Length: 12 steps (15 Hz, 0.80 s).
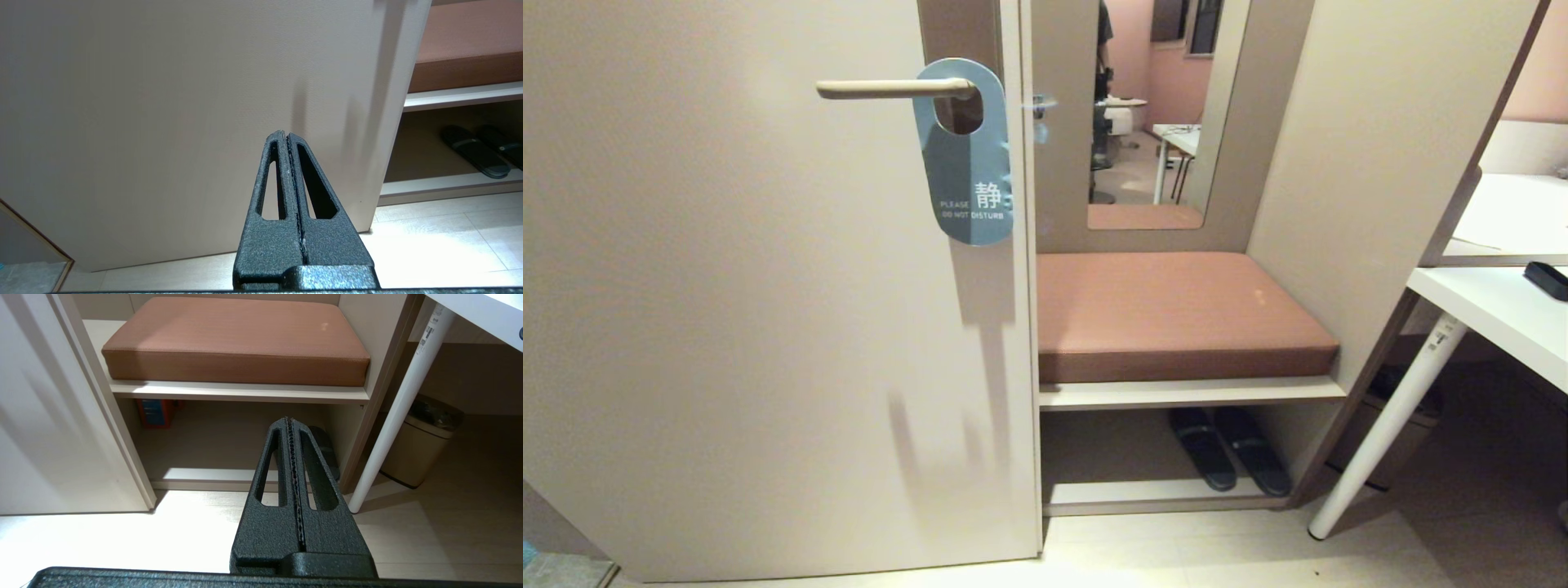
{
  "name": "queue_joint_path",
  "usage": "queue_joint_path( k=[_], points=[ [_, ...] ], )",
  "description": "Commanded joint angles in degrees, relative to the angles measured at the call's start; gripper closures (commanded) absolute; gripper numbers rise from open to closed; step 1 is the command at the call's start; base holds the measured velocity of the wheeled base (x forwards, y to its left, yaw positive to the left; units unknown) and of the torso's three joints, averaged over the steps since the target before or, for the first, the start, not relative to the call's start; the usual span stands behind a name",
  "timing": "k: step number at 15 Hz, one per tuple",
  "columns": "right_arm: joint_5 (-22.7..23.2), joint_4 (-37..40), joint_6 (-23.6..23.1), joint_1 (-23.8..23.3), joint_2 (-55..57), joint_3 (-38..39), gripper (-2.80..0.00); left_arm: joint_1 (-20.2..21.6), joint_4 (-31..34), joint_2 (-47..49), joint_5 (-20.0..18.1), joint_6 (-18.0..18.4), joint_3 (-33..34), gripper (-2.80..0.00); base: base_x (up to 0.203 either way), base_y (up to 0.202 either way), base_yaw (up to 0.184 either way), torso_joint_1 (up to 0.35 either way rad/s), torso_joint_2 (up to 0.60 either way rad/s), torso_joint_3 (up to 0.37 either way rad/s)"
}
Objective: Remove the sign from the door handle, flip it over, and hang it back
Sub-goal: Take down the sign
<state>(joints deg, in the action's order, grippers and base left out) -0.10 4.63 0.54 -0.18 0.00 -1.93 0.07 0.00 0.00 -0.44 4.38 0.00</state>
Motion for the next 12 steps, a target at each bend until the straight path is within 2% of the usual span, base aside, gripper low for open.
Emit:
queue_joint_path(
  k=[1,8,12],
  points=[
    [-0.02,0.03,-0.01,0.01,0.0,-0.01,0.0,0.01,0.0,0.09,0.0,0.02,0.0,0.0,0.0,0.0,0.0,0.0,0.0,0.0],
    [-0.07,0.03,-0.01,0.01,0.0,-0.01,0.0,0.01,0.0,0.09,-0.09,-0.07,0.0,0.0,0.001,0.01,-0.001,0.0,0.0,0.0],
    [-0.07,0.03,-0.01,0.01,0.0,-0.01,0.0,0.01,0.0,0.09,0.0,0.01,0.0,0.0,0.001,0.177,-0.002,0.003,0.0,0.004]
  ],
)
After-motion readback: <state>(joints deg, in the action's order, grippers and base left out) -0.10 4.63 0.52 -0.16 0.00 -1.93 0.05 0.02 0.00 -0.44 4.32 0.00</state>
